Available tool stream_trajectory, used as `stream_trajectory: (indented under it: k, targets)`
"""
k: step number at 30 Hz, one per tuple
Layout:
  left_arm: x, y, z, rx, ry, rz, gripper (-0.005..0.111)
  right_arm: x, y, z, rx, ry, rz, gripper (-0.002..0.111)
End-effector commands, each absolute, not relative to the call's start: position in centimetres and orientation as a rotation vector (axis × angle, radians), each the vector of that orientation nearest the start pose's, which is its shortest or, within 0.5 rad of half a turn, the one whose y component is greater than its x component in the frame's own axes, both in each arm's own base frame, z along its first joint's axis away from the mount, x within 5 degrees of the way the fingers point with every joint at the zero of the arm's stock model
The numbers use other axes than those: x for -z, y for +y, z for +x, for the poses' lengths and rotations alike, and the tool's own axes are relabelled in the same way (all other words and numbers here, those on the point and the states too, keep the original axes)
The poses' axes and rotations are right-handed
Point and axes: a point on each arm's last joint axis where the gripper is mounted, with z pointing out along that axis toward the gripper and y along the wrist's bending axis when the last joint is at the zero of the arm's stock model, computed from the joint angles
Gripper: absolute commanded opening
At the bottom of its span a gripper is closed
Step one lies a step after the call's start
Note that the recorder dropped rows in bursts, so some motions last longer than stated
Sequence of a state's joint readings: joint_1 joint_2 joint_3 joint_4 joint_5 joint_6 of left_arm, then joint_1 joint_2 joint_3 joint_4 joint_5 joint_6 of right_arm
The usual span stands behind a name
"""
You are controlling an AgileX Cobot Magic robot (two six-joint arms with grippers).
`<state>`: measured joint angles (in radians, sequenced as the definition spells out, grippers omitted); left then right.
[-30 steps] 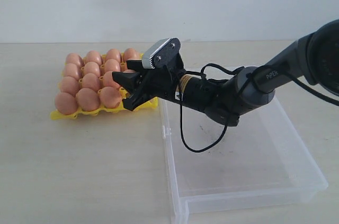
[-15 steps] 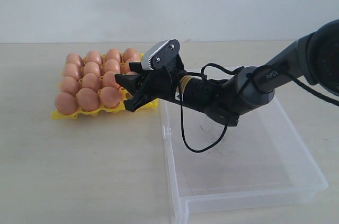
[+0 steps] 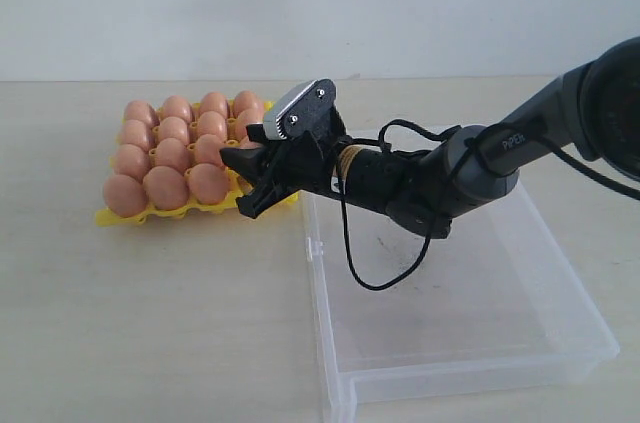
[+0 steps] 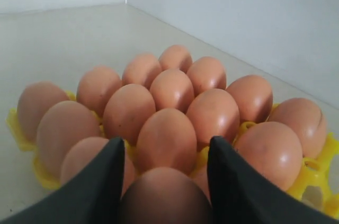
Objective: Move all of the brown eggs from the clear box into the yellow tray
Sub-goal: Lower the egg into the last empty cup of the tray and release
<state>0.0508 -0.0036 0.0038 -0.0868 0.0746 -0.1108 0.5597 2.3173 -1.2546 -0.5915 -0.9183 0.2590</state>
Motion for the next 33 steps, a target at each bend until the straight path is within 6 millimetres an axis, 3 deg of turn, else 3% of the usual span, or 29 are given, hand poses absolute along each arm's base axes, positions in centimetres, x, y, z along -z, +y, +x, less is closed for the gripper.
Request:
stream_trajectory:
  k: [1,14,23,33]
  targets:
    - [-20.7,0.2,5.6,0.125,1.542,-0.186,0.004,-9.9,27.8,37.0,-0.67,1.465,-0.924,0.0]
    - [-20.7,0.2,5.6,0.125,1.542,-0.186,0.004,-10.3,28.3,37.7,-0.672,1.504,-0.958,0.0]
    - [-20.7,0.2,5.6,0.125,1.542,-0.186,0.004,-8.4,28.7,37.7,-0.686,1.513,-1.022,0.0]
    - [-20.7,0.2,5.6,0.125,1.542,-0.186,0.004,-8.2,28.7,37.7,-0.697,1.531,-1.01,0.0]
